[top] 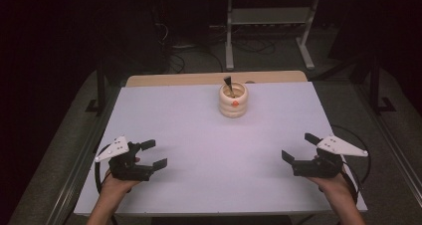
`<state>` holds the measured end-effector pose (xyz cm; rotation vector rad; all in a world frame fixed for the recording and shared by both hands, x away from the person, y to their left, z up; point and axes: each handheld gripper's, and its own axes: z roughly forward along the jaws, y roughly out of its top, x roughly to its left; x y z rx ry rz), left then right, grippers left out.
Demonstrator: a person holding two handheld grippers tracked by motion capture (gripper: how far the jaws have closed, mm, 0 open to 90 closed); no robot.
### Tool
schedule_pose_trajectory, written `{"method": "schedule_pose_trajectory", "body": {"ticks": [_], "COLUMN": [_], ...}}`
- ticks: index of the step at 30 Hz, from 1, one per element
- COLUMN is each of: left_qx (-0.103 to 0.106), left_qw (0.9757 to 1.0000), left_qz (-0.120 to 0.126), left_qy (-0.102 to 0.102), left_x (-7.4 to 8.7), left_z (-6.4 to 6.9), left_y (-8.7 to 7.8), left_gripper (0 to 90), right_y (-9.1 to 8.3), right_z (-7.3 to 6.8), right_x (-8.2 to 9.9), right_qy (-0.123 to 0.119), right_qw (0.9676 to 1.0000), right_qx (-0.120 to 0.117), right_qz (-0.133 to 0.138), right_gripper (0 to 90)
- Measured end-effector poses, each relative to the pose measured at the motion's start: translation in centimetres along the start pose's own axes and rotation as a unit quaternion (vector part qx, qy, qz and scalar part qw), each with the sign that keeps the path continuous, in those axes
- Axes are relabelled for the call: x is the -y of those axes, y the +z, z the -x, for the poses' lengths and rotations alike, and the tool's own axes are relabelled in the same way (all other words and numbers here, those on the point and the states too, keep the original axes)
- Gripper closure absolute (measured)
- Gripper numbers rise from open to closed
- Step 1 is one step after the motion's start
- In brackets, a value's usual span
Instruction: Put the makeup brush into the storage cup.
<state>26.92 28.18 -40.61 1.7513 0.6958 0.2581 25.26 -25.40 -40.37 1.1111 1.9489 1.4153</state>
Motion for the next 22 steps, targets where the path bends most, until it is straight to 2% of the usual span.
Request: {"method": "schedule_pose_trajectory", "body": {"ticks": [6,12,18,22], "left_qx": [-0.004,-0.009,-0.011,-0.011], "left_qw": [1.0000,0.9999,0.9999,0.9998], "left_qz": [-0.002,-0.008,-0.011,-0.014], "left_qy": [0.002,0.004,0.006,0.008], "left_x": [0.09,0.23,0.33,0.34], "left_z": [-0.07,-0.04,-0.11,-0.11], "left_y": [-0.02,0.09,0.23,0.27], "left_gripper": [12.8,12.8,12.8,12.7], "right_y": [-0.02,0.30,0.60,0.77], "right_z": [-0.03,-0.04,-0.19,-0.26], "right_x": [0.47,0.66,0.94,0.84], "right_qy": [-0.008,-0.014,-0.022,-0.025], "right_qw": [1.0000,0.9998,0.9993,0.9991], "right_qx": [0.003,-0.004,-0.003,-0.008], "right_qz": [-0.004,-0.010,-0.031,-0.034], "right_gripper": [0.0,0.0,0.0,0.0]}}
